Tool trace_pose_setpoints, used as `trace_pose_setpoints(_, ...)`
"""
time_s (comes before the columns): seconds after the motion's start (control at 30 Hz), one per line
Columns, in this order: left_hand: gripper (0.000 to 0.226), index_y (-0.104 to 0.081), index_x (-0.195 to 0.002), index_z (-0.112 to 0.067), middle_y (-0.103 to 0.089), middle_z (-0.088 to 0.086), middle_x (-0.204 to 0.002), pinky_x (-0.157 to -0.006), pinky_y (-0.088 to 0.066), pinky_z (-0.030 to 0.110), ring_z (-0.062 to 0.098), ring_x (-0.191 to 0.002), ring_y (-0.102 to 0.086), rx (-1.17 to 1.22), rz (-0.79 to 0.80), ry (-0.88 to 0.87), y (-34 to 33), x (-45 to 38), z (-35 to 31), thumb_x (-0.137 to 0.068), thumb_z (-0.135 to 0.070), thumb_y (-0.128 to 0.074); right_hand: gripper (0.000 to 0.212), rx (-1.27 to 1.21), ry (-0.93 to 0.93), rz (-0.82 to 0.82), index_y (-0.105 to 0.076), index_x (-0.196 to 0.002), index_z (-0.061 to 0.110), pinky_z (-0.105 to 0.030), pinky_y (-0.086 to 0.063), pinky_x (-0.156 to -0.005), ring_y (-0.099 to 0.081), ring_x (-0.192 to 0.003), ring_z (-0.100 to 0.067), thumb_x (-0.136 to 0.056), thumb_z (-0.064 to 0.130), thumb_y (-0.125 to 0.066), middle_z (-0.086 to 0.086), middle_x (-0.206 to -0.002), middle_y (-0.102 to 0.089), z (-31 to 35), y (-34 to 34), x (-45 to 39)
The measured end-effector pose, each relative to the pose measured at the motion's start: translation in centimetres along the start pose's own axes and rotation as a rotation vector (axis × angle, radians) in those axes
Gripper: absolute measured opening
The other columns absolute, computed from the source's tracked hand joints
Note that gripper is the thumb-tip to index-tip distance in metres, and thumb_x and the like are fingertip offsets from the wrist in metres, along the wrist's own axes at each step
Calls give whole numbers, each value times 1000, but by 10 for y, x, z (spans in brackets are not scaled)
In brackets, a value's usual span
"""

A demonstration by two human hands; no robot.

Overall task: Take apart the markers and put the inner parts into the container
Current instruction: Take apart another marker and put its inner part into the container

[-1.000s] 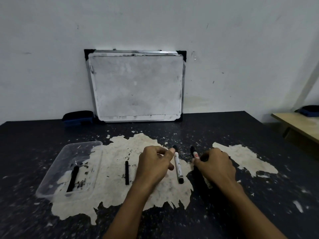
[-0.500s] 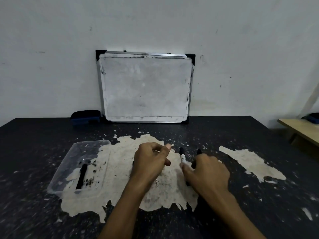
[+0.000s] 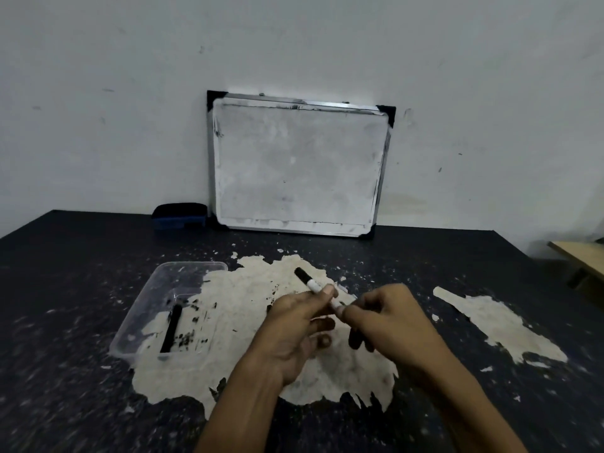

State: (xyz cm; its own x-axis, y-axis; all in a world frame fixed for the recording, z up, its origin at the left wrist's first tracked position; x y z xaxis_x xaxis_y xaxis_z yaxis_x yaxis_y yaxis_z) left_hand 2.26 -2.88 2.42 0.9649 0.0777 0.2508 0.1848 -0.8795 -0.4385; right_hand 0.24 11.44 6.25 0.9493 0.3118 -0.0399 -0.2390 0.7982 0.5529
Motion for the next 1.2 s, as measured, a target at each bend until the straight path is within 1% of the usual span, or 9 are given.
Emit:
trace_pose_setpoints(0.17,16,-81,-72,-17,-78,5,-80,-57,-54,28,15,-69,-74,187,57,-100,11,-2,-3,-75,-28,-70,30,-188,-23,81,-78,-74,11,-19,-39,-42,-55,-46,-13,-90,32,-65,-13,-60,-72,11,2,5)
trace_pose_setpoints(0.33,14,-77,-77,-11,-78,12,-82,-60,-59,28,21,-71,-75,292,48,-153,24,-6,-5,-79,-23,-68,51,-395,-304,311,-78,-75,4,-22,-28,-42,-53,-45,-18,-94,44,-53,-15,-60,-67,3,-2,8)
trace_pose_setpoints(0.43,16,-78,-74,-11,-77,11,-76,-62,-60,28,21,-68,-75,279,58,-153,23,-7,-2,-78,-22,-68,51,-447,-318,358,-78,-74,6,-21,-30,-40,-52,-45,-19,-93,47,-53,-13,-59,-65,1,-9,8)
trace_pose_setpoints(0.57,20,-68,-87,-3,-77,14,-78,-60,-61,31,23,-69,-76,311,47,-153,23,-9,-1,-77,-20,-68,45,-461,-263,326,-73,-69,6,-22,-31,-40,-50,-44,-17,-95,39,-54,-11,-56,-61,2,-13,7)
trace_pose_setpoints(0.73,22,-65,-89,1,-78,21,-82,-59,-62,32,32,-75,-78,277,-8,-187,22,-5,-2,-79,-18,-68,40,-349,-124,200,-68,-68,0,-27,-34,-43,-47,-42,-16,-96,26,-55,-9,-50,-59,4,-14,8)
trace_pose_setpoints(0.93,29,-70,-77,3,-78,18,-75,-54,-59,24,25,-63,-77,275,-177,-198,17,-4,2,-71,-25,-75,31,259,192,-100,-73,-68,14,-28,-53,-53,-61,-46,-9,-90,36,-65,-1,-53,-68,6,-17,13)
trace_pose_setpoints(1.07,20,-70,-69,2,-76,14,-63,-49,-58,24,20,-55,-75,371,-265,-174,18,-3,1,-74,-17,-78,6,324,287,-320,-78,-83,24,-14,-48,-54,-63,-59,-3,-79,30,-78,17,-58,-66,0,-17,20)
trace_pose_setpoints(1.13,19,-70,-66,0,-75,13,-59,-47,-57,22,19,-52,-74,422,-280,-164,19,-2,-1,-78,-13,-76,15,351,272,-428,-79,-90,28,-23,-55,-65,-64,-57,-3,-77,34,-79,19,-66,-70,-7,-13,24)
trace_pose_setpoints(1.2,20,-69,-65,-1,-75,12,-60,-46,-57,22,18,-52,-74,466,-268,-160,20,-1,-3,-79,-14,-76,20,503,209,-538,-78,-94,32,-30,-54,-61,-65,-62,-10,-79,44,-73,12,-72,-73,-14,-9,25)
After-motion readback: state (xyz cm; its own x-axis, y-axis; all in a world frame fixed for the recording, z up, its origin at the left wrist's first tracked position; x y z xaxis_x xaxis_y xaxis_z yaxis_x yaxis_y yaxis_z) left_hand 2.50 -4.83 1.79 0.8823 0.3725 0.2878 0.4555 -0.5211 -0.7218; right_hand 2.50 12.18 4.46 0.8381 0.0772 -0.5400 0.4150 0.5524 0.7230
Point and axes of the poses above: each hand's wrist, its own x-axis away from the middle knuckle, its own y-axis out of the back of the hand, z = x × y, the point moved 1 cm from there along -x, towards the middle knuckle
